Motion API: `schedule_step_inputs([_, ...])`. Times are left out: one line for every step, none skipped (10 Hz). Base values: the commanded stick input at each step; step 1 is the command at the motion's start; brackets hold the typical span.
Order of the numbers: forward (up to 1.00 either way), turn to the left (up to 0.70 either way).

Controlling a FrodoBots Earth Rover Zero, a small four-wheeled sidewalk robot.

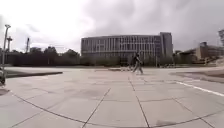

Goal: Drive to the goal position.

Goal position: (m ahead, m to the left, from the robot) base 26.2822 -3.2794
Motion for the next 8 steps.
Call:
schedule_step_inputs([0.70,0.00])
schedule_step_inputs([0.70,0.06])
schedule_step_inputs([0.70,0.25])
schedule_step_inputs([0.70,0.28])
schedule_step_inputs([0.70,0.01])
schedule_step_inputs([0.70,0.00])
schedule_step_inputs([0.70,0.00])
schedule_step_inputs([0.70,0.00])
